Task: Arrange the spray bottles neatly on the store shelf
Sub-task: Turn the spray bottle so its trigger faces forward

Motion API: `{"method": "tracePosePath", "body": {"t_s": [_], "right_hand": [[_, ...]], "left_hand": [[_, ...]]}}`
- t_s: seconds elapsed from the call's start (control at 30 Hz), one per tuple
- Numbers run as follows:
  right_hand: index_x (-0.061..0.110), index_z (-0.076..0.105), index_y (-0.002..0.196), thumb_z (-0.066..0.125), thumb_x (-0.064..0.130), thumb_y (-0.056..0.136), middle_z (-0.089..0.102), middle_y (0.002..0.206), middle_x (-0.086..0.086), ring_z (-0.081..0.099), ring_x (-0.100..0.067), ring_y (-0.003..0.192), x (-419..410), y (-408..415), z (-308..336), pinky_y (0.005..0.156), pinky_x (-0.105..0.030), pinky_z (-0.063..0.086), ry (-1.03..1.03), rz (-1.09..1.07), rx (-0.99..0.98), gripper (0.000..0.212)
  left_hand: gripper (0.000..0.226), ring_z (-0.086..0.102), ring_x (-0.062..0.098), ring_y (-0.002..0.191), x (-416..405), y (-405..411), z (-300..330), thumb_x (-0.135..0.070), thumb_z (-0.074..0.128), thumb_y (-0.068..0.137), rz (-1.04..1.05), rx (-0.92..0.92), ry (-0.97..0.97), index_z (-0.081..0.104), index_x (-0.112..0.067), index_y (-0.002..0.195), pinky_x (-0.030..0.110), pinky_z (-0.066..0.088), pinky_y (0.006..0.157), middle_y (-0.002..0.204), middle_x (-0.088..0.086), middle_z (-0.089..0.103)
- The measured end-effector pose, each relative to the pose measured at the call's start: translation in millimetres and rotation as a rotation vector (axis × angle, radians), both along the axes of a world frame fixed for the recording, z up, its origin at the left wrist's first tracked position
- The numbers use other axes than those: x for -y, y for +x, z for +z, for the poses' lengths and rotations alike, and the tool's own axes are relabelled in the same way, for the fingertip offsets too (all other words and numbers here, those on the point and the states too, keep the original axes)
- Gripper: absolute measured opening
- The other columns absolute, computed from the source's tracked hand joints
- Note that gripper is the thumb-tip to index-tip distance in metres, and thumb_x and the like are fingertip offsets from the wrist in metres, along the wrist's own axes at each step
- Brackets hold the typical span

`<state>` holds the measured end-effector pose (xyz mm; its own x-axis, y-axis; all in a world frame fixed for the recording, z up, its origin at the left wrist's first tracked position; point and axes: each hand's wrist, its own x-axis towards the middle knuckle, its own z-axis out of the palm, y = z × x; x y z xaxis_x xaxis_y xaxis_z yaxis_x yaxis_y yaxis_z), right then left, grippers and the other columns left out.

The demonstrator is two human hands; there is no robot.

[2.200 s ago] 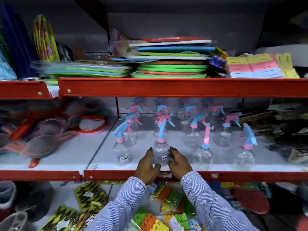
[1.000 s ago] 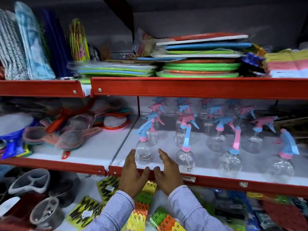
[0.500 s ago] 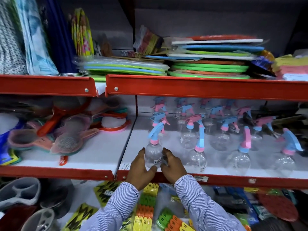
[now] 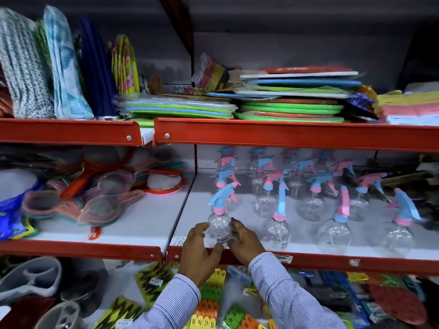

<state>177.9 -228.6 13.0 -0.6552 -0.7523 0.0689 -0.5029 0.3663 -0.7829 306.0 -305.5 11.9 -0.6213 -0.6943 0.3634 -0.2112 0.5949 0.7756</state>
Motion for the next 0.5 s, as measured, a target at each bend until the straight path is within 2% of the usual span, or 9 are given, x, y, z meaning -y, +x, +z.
{"method": "tracePosePath", "body": {"t_s": [0.2,0.33,0.5], "right_hand": [[0.016,0.043,0.137,0.053,0.007,0.078,0.058,0.134,-0.004,0.057,-0.018,0.121,-7,5,-11,0.105,-0.033,0.045,-0.100,-0.029,0.000,0.060],[0.014,0.041,0.138,0.054,0.005,0.080,0.057,0.135,-0.005,0.057,-0.017,0.121,-11,10,-13,0.106,-0.034,0.045,-0.144,-0.032,-0.008,0.060],[0.014,0.043,0.137,0.053,0.003,0.082,0.058,0.134,-0.007,0.057,-0.018,0.121,-13,10,-15,0.105,-0.029,0.043,-0.165,-0.034,-0.001,0.057]], "left_hand": [[0.054,0.062,0.021,0.110,2,-4,3,-0.017,0.064,0.077,-0.007,-0.008,0.044,0.049,-0.017,0.128,0.023,0.044,0.089,0.123,0.005,0.065],[0.054,0.063,0.021,0.109,7,-7,1,-0.019,0.064,0.078,-0.027,0.001,0.085,0.047,-0.019,0.129,0.022,0.042,0.089,0.117,0.001,0.066],[0.054,0.063,0.018,0.106,9,-9,0,-0.023,0.062,0.077,-0.055,-0.002,0.113,0.047,-0.023,0.128,0.023,0.042,0.088,0.112,-0.004,0.066]]}}
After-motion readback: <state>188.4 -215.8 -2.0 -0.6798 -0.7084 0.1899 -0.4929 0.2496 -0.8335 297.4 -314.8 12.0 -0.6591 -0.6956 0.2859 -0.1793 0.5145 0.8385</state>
